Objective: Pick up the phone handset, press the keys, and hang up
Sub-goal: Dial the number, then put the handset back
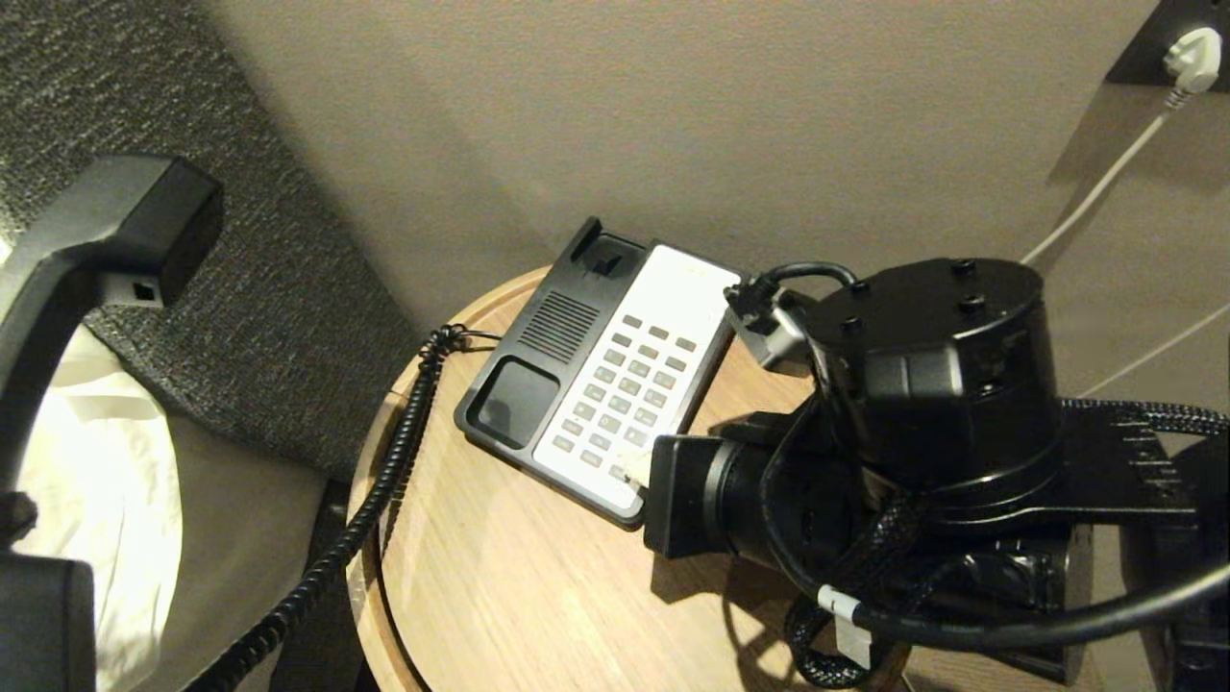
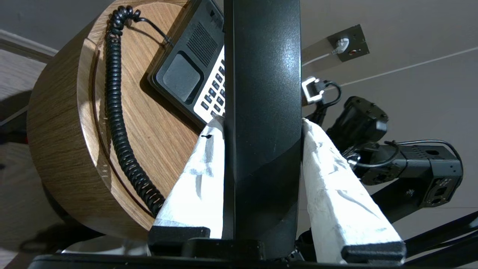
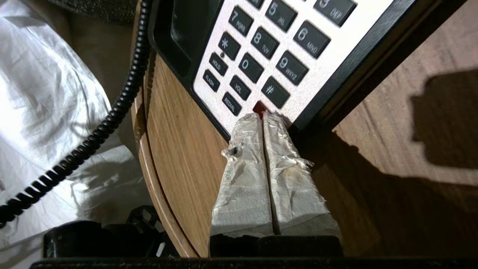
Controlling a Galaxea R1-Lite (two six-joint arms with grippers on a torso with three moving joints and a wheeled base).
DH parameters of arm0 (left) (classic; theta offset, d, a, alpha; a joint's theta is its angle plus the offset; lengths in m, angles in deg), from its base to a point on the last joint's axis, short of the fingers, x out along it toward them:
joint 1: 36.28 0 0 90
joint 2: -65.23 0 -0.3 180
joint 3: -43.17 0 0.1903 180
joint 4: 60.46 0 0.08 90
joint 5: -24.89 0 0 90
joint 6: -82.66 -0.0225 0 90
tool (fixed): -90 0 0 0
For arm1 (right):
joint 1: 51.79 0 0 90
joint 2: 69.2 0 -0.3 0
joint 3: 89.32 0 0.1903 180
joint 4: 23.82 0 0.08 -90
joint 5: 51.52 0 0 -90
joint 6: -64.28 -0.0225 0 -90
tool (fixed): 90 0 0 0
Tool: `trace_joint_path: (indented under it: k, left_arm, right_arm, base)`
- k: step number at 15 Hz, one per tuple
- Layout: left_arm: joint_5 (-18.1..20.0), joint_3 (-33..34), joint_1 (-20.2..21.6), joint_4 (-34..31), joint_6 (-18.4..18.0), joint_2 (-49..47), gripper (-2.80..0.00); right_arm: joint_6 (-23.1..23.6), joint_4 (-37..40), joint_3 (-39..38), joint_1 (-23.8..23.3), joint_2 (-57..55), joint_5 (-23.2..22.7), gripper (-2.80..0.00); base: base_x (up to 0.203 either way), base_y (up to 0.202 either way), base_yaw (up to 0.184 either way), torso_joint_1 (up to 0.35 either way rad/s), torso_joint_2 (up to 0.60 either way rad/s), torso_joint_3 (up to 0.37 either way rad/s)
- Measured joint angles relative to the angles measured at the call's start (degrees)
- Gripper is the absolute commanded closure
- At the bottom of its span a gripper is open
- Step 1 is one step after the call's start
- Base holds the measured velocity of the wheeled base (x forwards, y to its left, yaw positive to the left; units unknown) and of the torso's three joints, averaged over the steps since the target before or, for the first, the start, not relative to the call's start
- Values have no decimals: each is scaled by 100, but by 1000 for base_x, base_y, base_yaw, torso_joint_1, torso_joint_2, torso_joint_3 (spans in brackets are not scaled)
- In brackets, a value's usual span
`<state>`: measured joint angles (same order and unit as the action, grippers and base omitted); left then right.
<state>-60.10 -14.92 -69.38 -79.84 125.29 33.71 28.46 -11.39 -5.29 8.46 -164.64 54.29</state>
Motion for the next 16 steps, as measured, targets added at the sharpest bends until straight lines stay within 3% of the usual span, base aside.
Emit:
trace_joint_path:
  k: [7, 10, 13, 16]
  left_arm:
    - [63, 107, -2, -19, -109, -17, 0]
    - [151, 239, -4, 7, -941, -128, 0]
    - [175, 325, -2, 72, -2079, -462, 0]
    - [139, -100, 6, 91, -2778, -1041, 0]
  right_arm:
    - [-9, 0, -39, 2, 216, 170, 0]
    - [2, 38, -42, 1, 388, 200, 0]
    - [95, 194, -61, -155, 704, 386, 0]
    - [461, 306, -91, -532, 997, 485, 0]
  base:
    - [0, 0, 0, 0, 0, 0]
    - [0, 0, 0, 0, 0, 0]
    - [0, 0, 0, 0, 0, 0]
    - [0, 0, 0, 0, 0, 0]
